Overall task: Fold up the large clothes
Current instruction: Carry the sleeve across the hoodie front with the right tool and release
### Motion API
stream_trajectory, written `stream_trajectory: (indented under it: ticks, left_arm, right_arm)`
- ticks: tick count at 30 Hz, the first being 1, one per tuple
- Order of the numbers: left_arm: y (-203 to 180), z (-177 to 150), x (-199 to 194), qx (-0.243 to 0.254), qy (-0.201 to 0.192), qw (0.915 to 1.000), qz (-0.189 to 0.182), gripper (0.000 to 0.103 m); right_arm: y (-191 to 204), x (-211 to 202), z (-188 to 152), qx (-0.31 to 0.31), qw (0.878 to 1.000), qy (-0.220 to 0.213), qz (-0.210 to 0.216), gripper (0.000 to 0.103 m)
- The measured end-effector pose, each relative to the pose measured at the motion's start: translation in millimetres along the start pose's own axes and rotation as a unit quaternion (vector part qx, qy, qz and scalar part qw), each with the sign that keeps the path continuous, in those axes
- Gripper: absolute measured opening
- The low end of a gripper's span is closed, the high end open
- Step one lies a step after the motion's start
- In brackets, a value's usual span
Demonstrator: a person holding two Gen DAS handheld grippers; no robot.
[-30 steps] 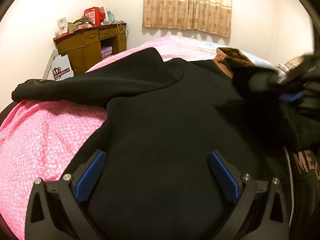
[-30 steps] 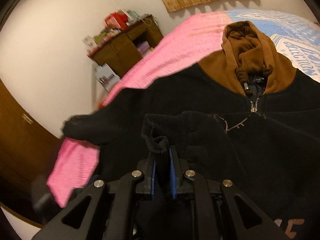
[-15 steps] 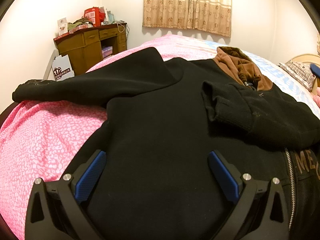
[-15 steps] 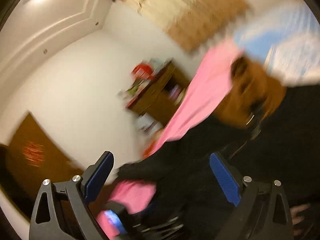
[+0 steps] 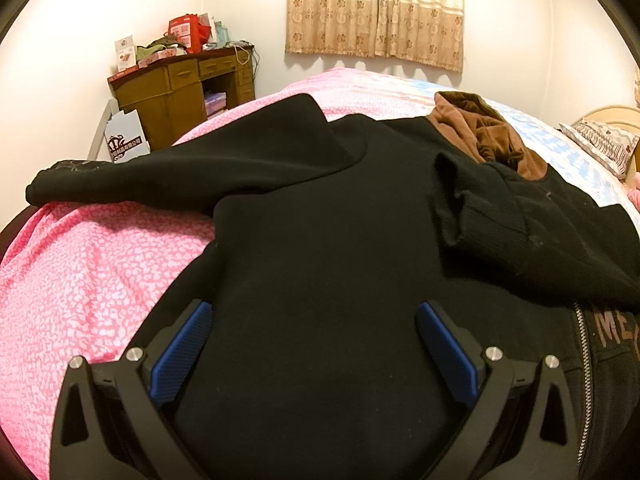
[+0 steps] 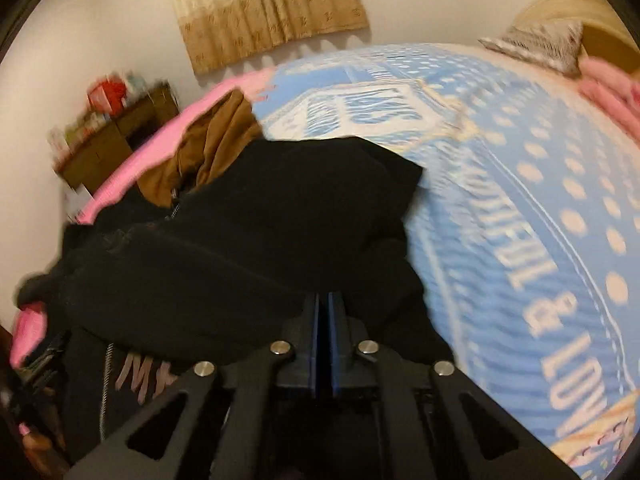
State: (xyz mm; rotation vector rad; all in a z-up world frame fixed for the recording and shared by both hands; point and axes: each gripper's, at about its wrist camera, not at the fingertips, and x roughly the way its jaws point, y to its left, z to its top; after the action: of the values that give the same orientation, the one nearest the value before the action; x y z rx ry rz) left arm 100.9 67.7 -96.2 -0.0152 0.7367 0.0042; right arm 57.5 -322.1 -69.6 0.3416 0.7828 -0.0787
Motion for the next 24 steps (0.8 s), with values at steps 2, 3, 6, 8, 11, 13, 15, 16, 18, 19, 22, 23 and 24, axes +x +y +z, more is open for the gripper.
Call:
stream_trajectory:
  ticks: [2, 3, 6, 8, 11, 13, 15, 16, 18, 19, 22, 23, 24]
  left_arm:
    - [0, 0, 0, 0.0, 0.0, 1.0, 0.001, 0.103]
    - [0, 0, 0, 0.0, 0.0, 1.0, 0.001, 0.103]
    - [0, 0, 0, 0.0, 0.0, 1.0, 0.001, 0.103]
    - [0, 0, 1, 0.001, 0.0, 1.0, 0.001, 0.103]
    - [1, -1, 1, 0.001, 0.0, 1.0, 0.001, 0.103]
    - [0, 0, 1, 0.001, 0.0, 1.0, 0.001, 0.103]
    - [0, -1, 1, 0.0, 0.0, 1.0, 0.001, 0.103]
    - [0, -1, 1, 0.0, 0.0, 1.0, 0.001, 0.103]
    - [0, 0, 1, 0.0, 0.0, 1.0, 0.001, 0.103]
    - [0, 0, 1, 0.001, 0.0, 1.0, 0.002, 0.103]
    - [0, 0, 1, 0.001, 0.001, 1.0, 0.001, 0.103]
    - [0, 0, 1, 0.001, 0.002, 1.0, 0.002, 0.103]
    - [0, -1, 1, 0.001, 0.003, 1.0, 0.002, 0.103]
  right_arm:
    - [-2, -1, -1, -0.012, 1.0, 0.009, 0.003, 0.001]
    - [3, -3, 1, -0.022, 1.0, 0.017, -0.006, 0.001]
    - [10, -18, 11, -0.004, 1.0, 0.002, 0.012, 0.006]
    - [12, -33, 25, 0.014, 0.999, -0.04, 0.029, 0.006]
    - [15, -29, 49, 0.03, 0.997, -0.067, -0.009, 0.006]
    - [17, -2, 63, 0.024, 0.997, -0.042, -0.055, 0.006]
    - [14, 28, 67, 0.011, 0.997, -0.016, -0.072, 0.006]
    - [7, 51, 64, 0.007, 0.996, 0.009, -0.089, 0.006]
    - [-3, 62, 57, 0.001, 0.996, -0.016, -0.09, 0.005]
    - [-6, 62, 56, 0.01, 0.996, -0.019, -0.087, 0.005]
    - [6, 51, 57, 0.009, 0.992, -0.015, -0.128, 0.006]
    - [19, 42, 55, -0.011, 0.989, -0.024, -0.146, 0.006]
    - [35, 29, 51, -0.033, 0.989, -0.048, -0.136, 0.006]
